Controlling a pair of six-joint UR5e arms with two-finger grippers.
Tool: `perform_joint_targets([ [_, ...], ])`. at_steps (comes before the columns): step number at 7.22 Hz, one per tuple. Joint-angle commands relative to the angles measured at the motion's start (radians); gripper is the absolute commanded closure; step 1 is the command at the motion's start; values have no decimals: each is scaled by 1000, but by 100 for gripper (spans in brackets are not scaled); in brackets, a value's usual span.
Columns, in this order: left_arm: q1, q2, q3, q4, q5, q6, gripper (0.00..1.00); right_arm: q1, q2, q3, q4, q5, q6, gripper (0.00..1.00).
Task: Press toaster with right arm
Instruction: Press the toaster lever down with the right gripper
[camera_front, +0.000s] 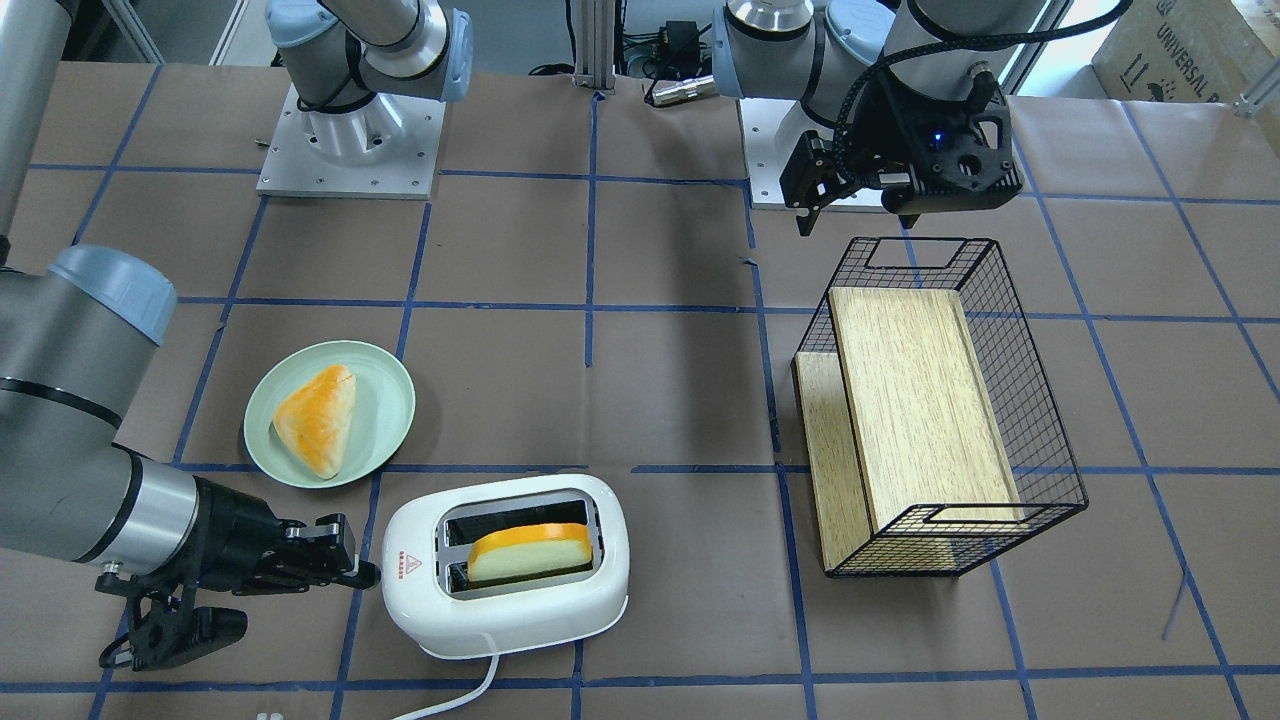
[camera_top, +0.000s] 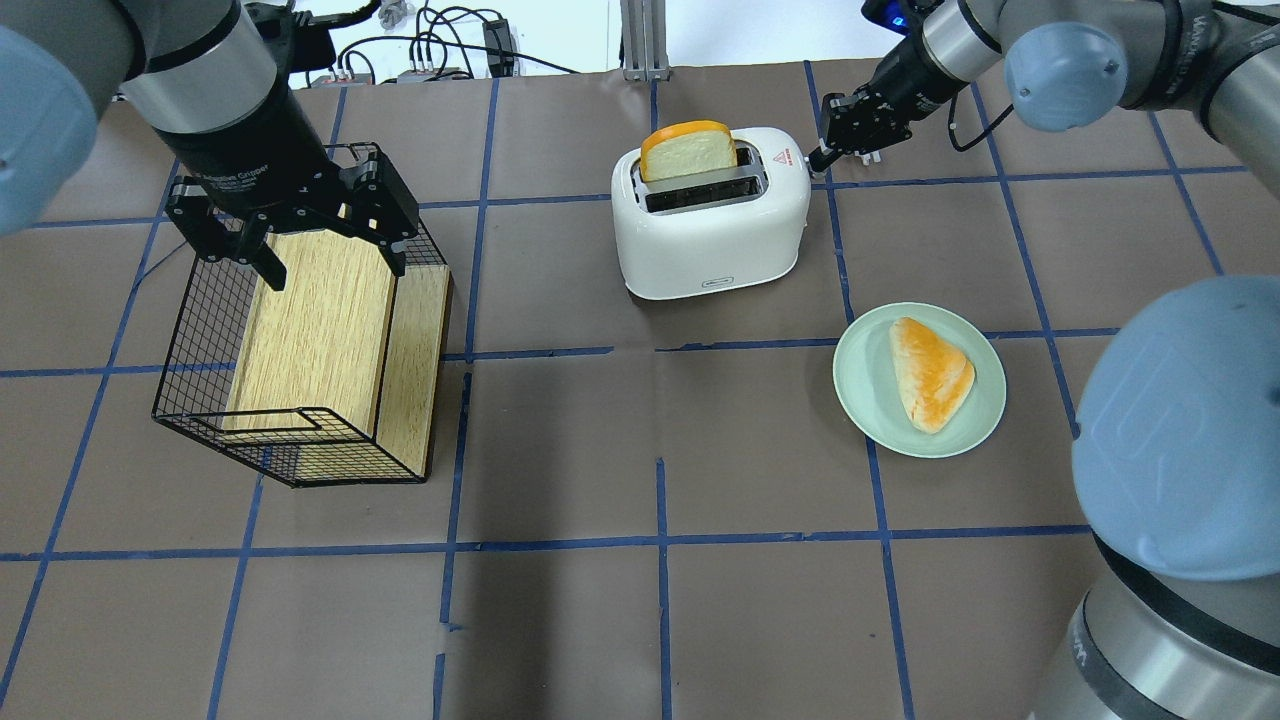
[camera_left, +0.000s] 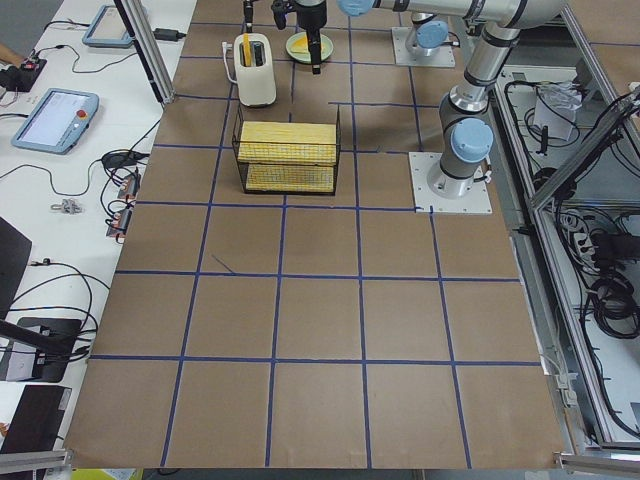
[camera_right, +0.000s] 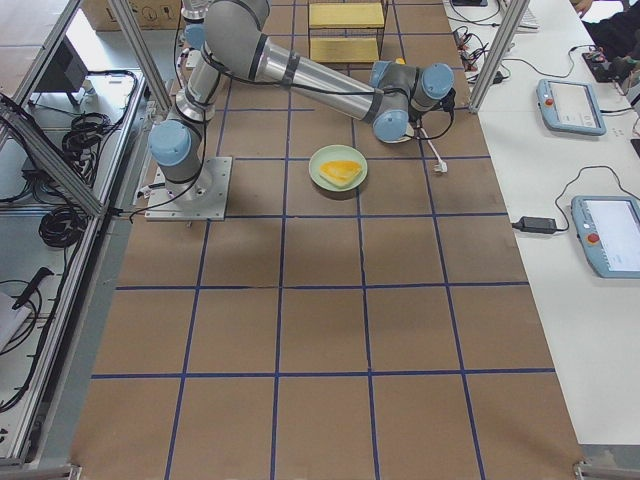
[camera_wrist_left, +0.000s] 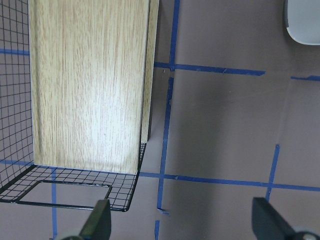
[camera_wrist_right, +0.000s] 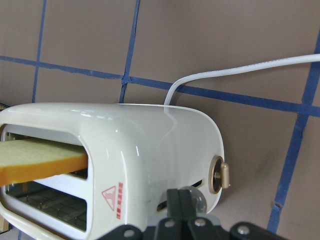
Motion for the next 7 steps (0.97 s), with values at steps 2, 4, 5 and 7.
perform_joint_targets([
  [2,0,0,0,1,0,0,0,-7,25,3,0,4,-18,100],
  [4,0,0,0,0,0,0,0,-7,32,3,-2,4,-18,100],
  [5,0,0,0,0,0,0,0,-7,41,3,-2,4,-18,100],
  [7,0,0,0,0,0,0,0,-9,58,2,-25,4,-18,100],
])
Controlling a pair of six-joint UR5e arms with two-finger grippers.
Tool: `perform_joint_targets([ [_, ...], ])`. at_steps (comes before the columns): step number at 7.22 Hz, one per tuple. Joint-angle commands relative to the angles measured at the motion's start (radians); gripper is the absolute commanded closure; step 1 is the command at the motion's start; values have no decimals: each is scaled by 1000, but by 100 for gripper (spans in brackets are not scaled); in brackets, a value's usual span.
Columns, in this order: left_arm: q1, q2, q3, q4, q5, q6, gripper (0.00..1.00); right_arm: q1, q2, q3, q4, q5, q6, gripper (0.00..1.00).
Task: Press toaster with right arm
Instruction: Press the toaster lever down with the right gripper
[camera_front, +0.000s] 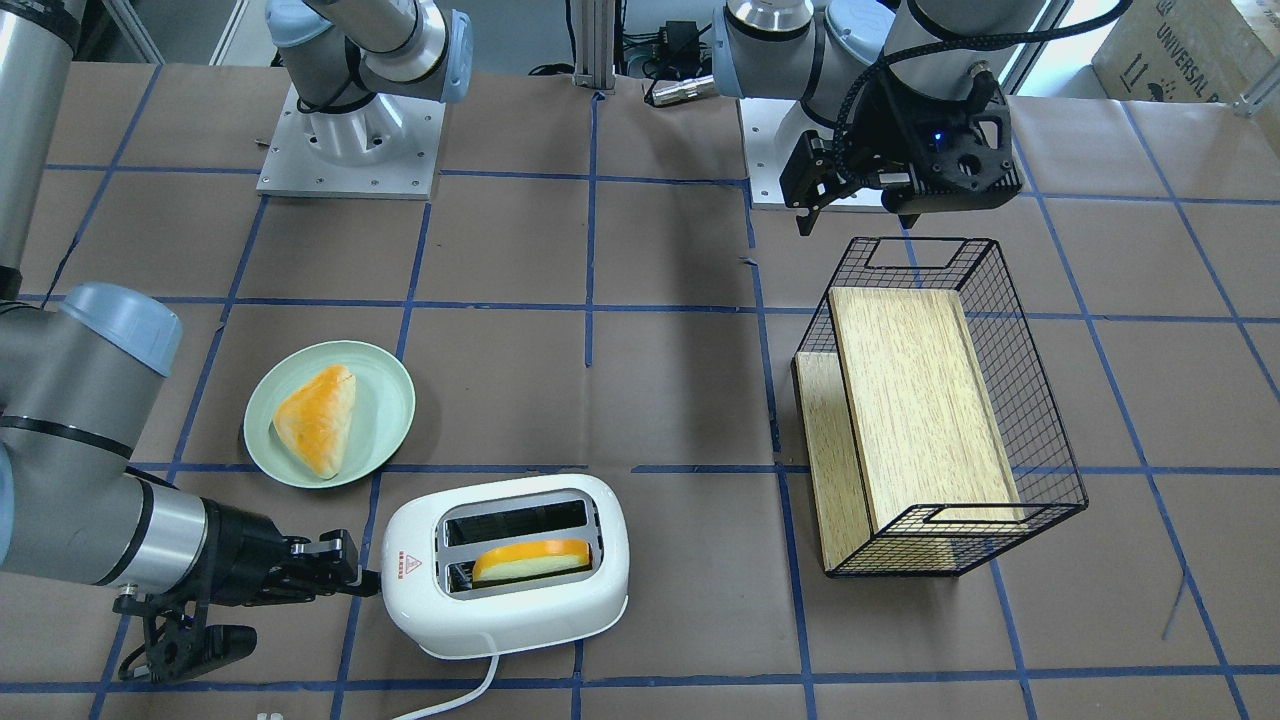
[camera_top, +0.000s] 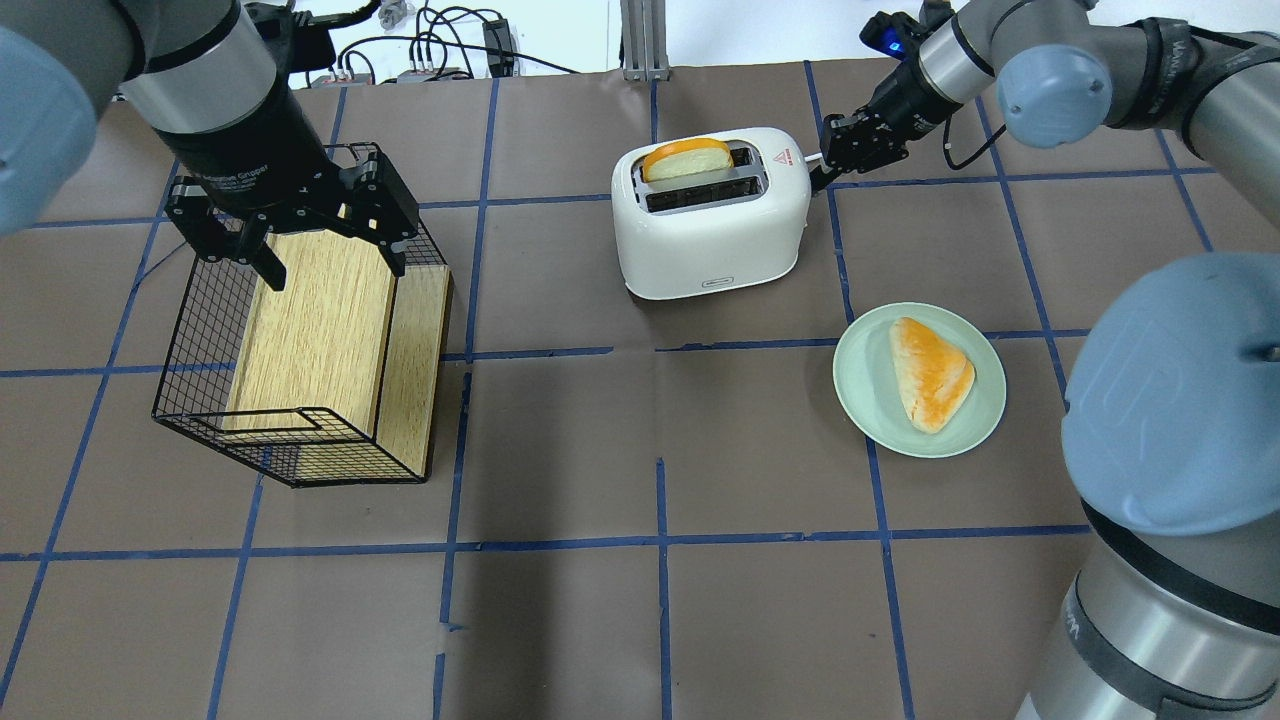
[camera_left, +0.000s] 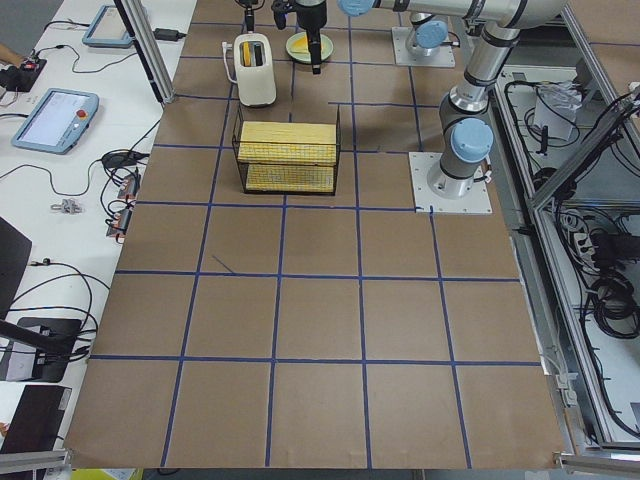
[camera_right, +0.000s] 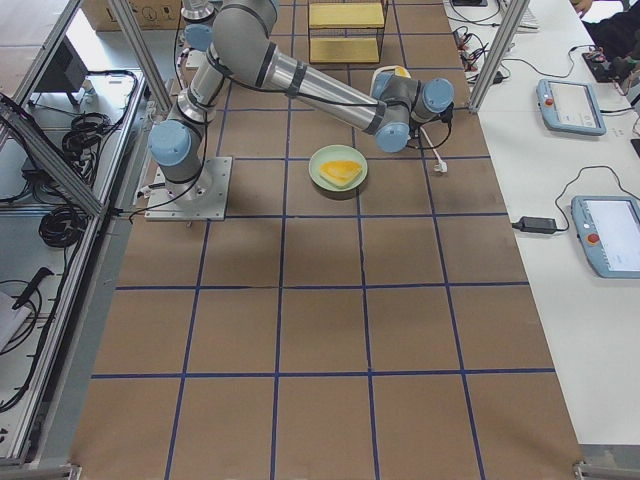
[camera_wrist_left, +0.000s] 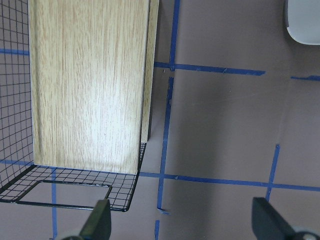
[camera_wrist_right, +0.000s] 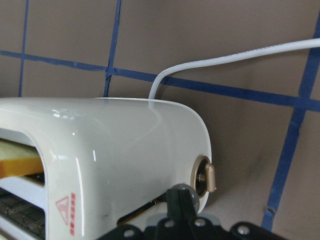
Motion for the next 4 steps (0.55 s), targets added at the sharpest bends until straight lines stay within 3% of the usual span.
perform_joint_targets([
  [1,0,0,0,0,0,0,0,-1,16,-1,-24,0,1,100],
  [4,0,0,0,2,0,0,0,-1,22,-1,-43,2,2,100],
])
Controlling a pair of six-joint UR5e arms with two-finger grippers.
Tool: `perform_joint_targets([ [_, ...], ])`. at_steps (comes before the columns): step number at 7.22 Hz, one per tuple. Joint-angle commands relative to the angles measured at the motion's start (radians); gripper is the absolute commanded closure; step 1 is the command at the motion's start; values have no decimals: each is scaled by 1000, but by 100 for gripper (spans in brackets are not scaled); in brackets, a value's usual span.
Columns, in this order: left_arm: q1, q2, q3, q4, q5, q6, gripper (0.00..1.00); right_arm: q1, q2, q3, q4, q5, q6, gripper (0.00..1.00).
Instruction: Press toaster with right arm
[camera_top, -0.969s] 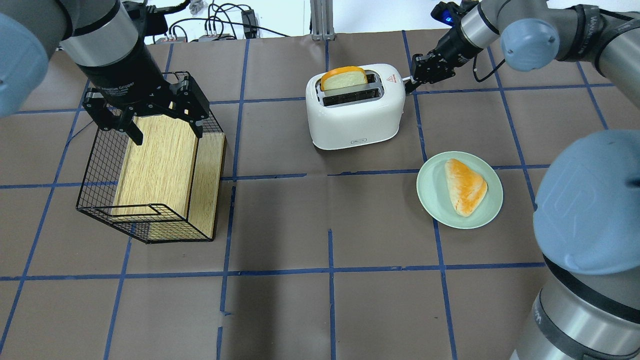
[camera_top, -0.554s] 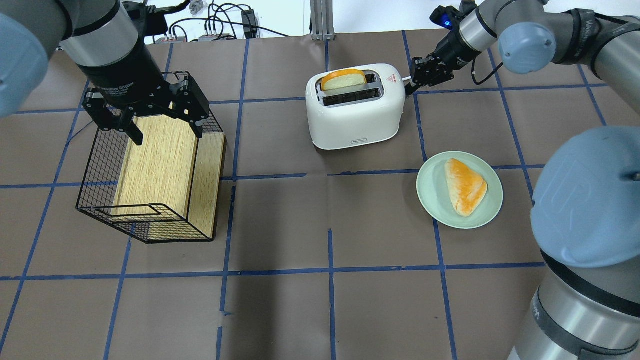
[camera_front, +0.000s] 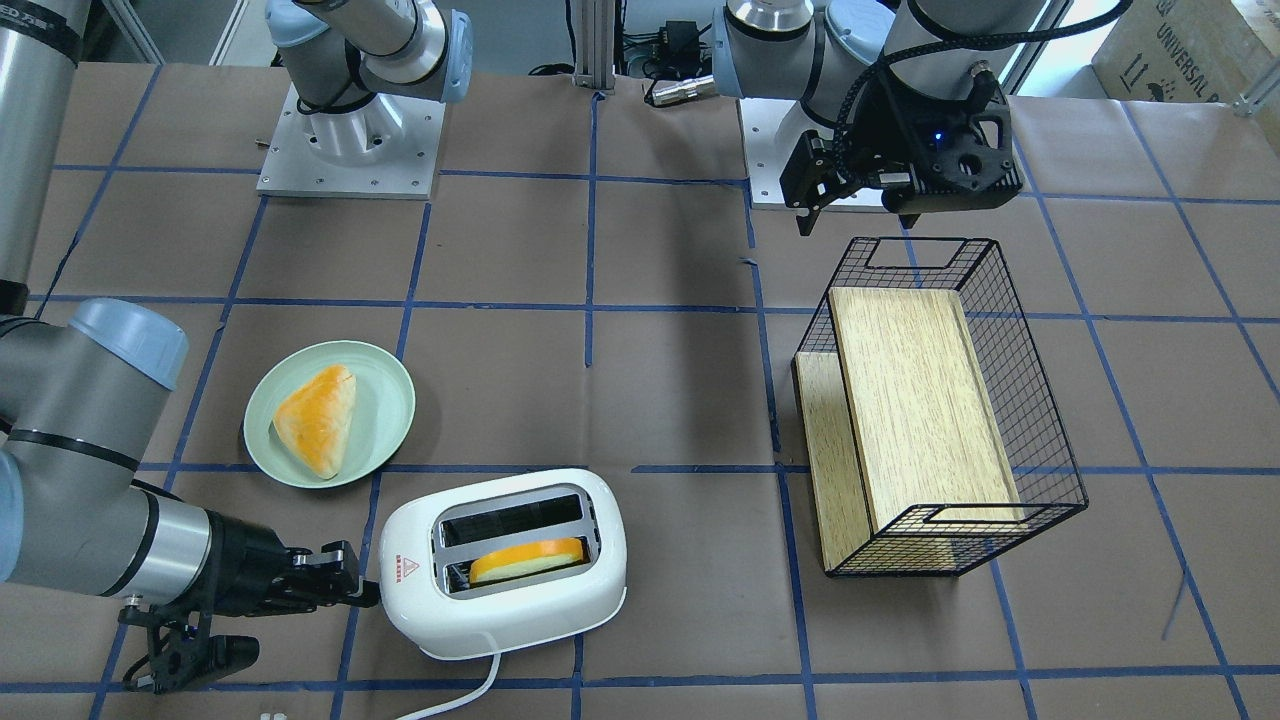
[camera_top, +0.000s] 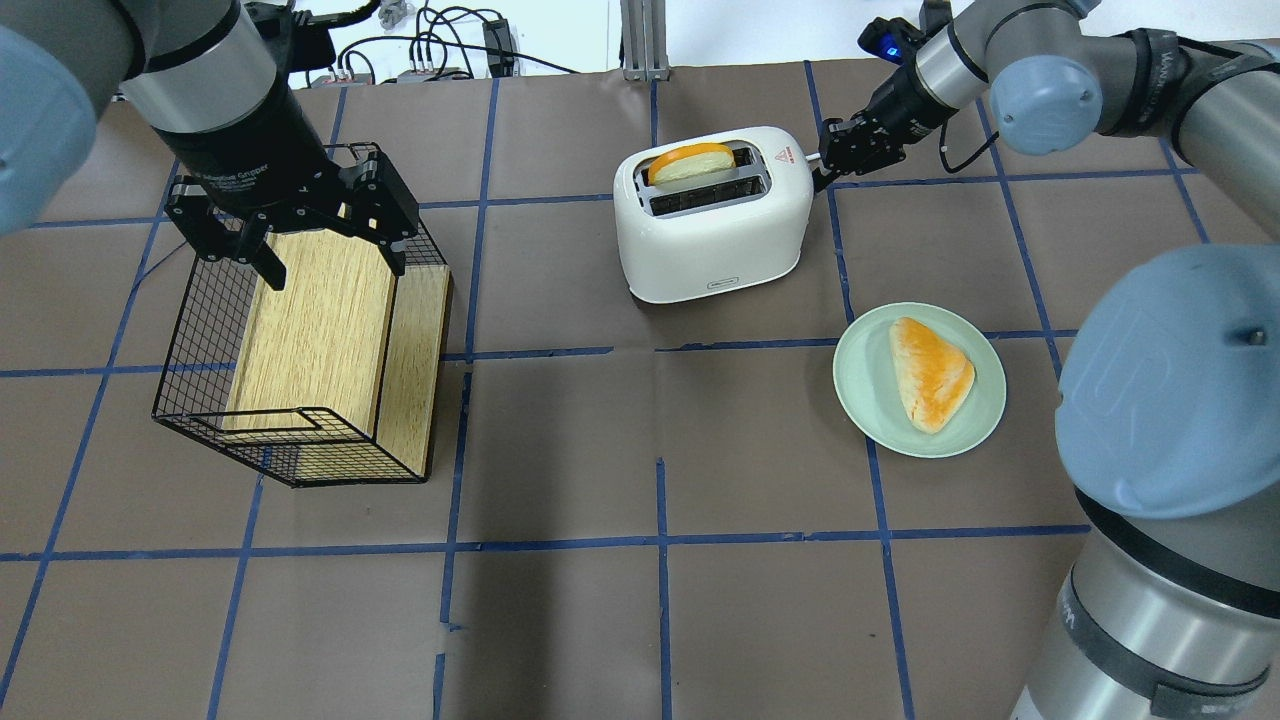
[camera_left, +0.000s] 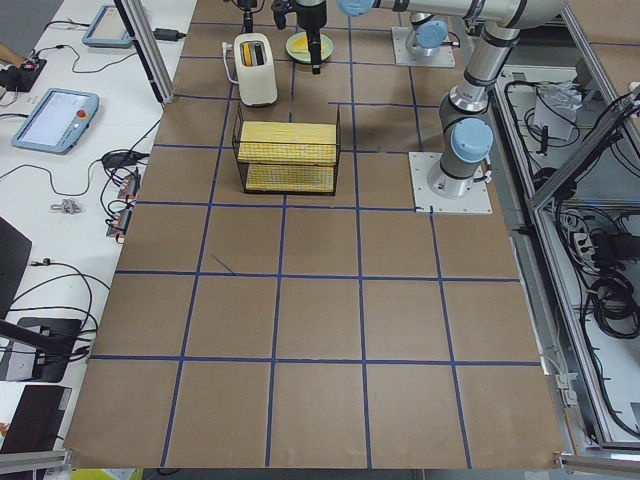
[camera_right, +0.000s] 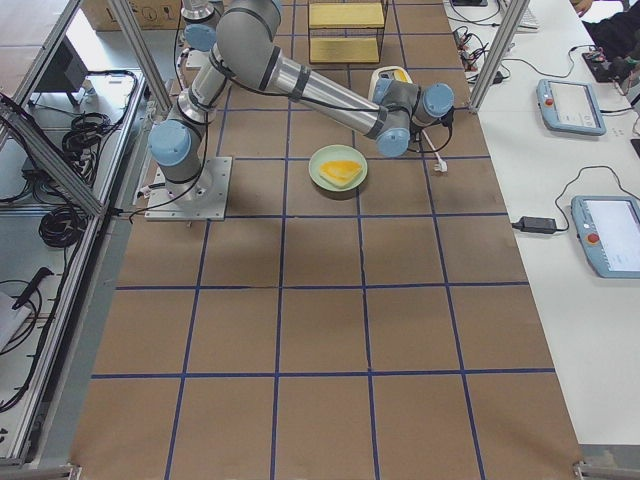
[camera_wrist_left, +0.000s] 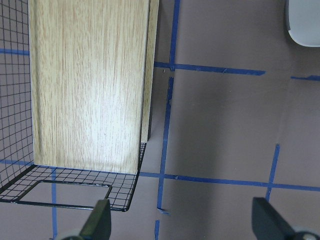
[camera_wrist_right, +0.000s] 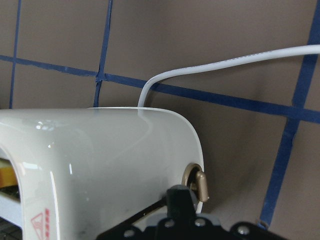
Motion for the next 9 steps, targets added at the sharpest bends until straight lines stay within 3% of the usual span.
perform_joint_targets([
  [1,0,0,0,-1,0,0,0,0,1,-6,-9,-6,13,99],
  [2,0,0,0,-1,0,0,0,3,-17,-17,-9,-51,40,75],
  [3,0,0,0,-1,0,0,0,12,-66,-23,-11,-240,63,1],
  [5,0,0,0,-1,0,0,0,63,-169,-44,8,-546,53,0],
  [7,0,0,0,-1,0,0,0,52,-202,-45,8,-459,66,0],
  [8,0,0,0,1,0,0,0,63,-299,-13,114,-519,66,0],
  [9,0,0,0,-1,0,0,0,61,-386,38,188,-526,68,0],
])
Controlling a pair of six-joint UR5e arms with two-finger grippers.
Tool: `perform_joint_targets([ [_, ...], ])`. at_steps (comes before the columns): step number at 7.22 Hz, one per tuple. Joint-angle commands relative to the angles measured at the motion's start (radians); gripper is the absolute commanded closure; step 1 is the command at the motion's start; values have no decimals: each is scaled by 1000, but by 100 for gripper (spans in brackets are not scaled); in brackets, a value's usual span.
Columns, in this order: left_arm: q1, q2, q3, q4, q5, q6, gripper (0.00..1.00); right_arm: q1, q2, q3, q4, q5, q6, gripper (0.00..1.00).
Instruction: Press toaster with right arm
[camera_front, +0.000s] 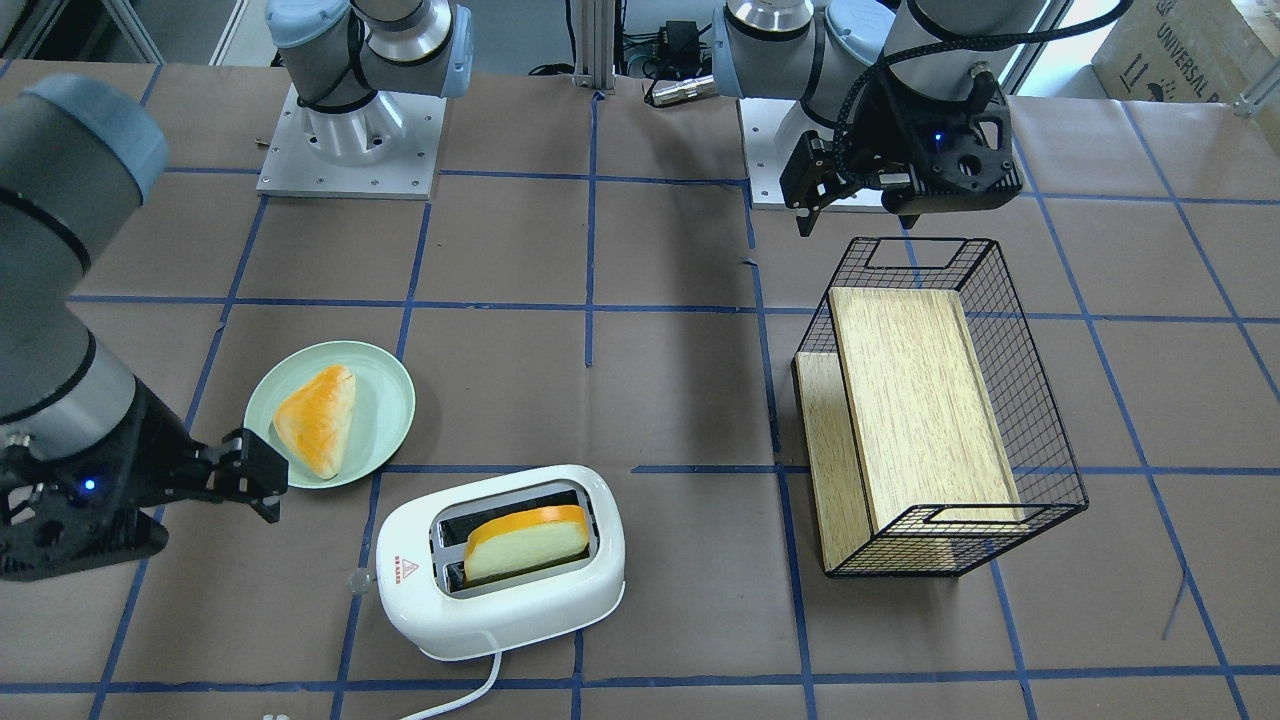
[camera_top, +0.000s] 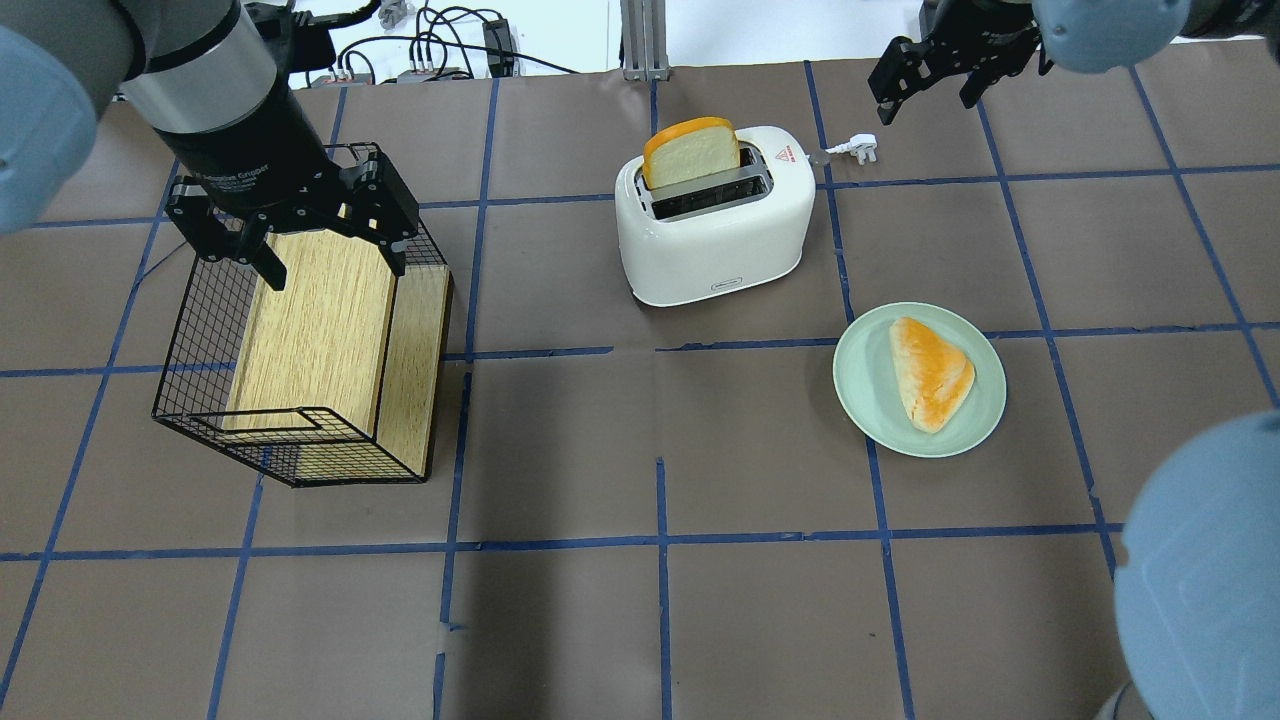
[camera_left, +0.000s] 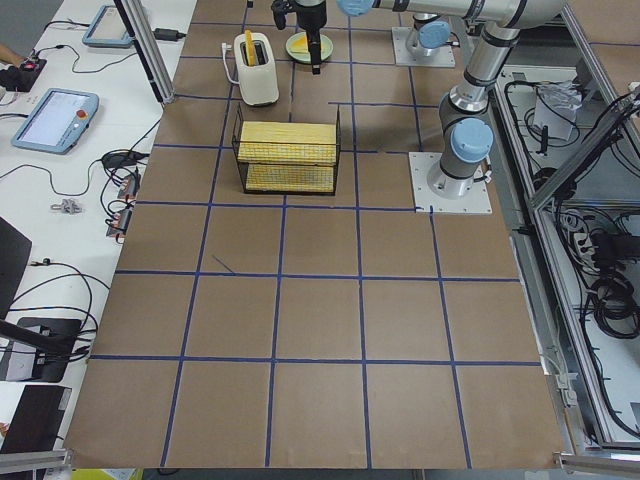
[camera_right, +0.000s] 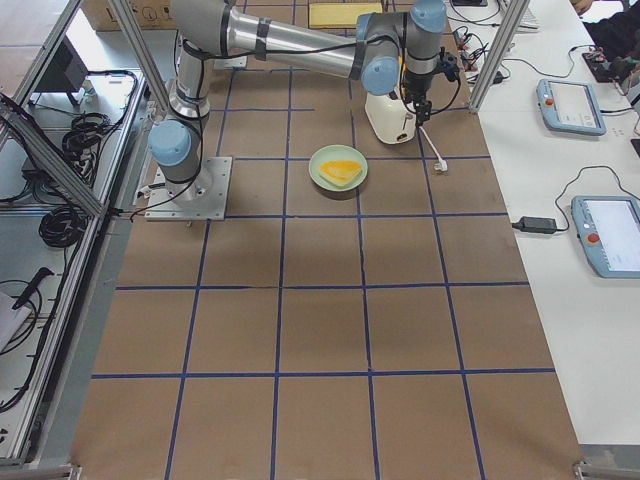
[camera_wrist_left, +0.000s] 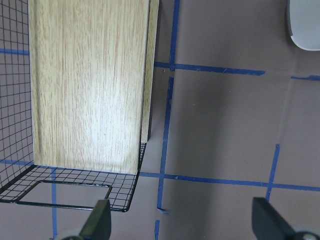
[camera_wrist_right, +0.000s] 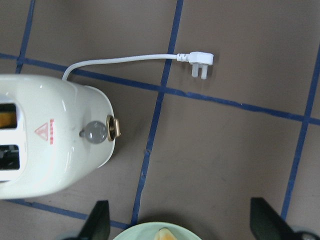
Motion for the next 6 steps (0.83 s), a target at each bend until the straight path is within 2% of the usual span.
perform_joint_targets([
  [1,0,0,0,-1,0,0,0,2,-187,91,146,-22,0,0],
  [2,0,0,0,1,0,0,0,0,-261,151,195,-18,3,0],
  [4,0,0,0,1,0,0,0,-11,-466,355,197,-29,44,0],
  [5,0,0,0,1,0,0,0,-11,-513,407,197,-30,50,0],
  [6,0,0,0,1,0,0,0,-12,-516,394,212,-51,61,0],
])
